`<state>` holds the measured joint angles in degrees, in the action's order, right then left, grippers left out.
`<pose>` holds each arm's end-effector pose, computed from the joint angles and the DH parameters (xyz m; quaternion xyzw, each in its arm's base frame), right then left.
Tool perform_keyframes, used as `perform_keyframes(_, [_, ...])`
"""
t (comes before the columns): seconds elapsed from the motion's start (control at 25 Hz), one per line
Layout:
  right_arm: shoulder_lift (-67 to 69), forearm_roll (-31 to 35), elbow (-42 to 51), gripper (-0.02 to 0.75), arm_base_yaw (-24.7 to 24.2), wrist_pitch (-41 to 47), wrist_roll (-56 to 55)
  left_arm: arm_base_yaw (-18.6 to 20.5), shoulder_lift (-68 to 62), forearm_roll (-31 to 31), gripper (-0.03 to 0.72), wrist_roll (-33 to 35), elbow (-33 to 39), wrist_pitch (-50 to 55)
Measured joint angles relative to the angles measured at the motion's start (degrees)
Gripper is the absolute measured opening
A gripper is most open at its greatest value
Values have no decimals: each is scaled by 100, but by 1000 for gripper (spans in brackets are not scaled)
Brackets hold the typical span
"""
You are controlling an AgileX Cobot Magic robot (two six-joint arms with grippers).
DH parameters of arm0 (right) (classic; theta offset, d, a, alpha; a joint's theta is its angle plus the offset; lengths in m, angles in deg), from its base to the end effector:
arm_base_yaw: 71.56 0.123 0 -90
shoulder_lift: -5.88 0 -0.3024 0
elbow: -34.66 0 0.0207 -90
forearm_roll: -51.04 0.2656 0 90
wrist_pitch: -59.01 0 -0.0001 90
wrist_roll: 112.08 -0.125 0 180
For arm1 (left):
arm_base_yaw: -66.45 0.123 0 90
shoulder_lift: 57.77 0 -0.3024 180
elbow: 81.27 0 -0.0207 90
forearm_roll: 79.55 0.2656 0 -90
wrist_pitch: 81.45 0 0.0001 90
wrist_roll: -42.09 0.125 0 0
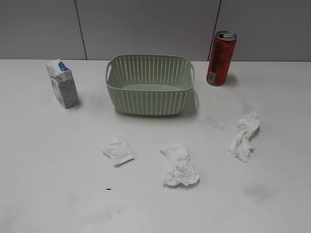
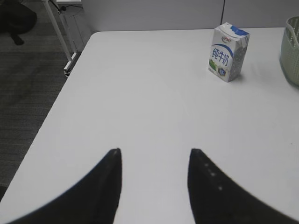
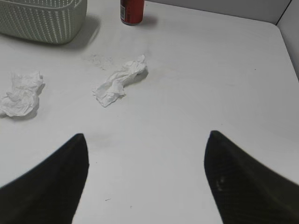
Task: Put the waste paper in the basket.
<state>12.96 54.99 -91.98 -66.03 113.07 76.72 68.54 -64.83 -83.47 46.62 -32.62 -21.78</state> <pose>0.0335 0.0102 0.2576 -0.1029 0.8342 0.0190 0.5414 0.0207 -0.0066 0.2734 0.0192 0.8445 -0.0033 0.5353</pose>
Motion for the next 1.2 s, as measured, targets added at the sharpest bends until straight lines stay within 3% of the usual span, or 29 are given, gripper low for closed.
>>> perform_keyframes(1.2, [0,0,0,585,0,0,0,0,0,0,302,0,0,0])
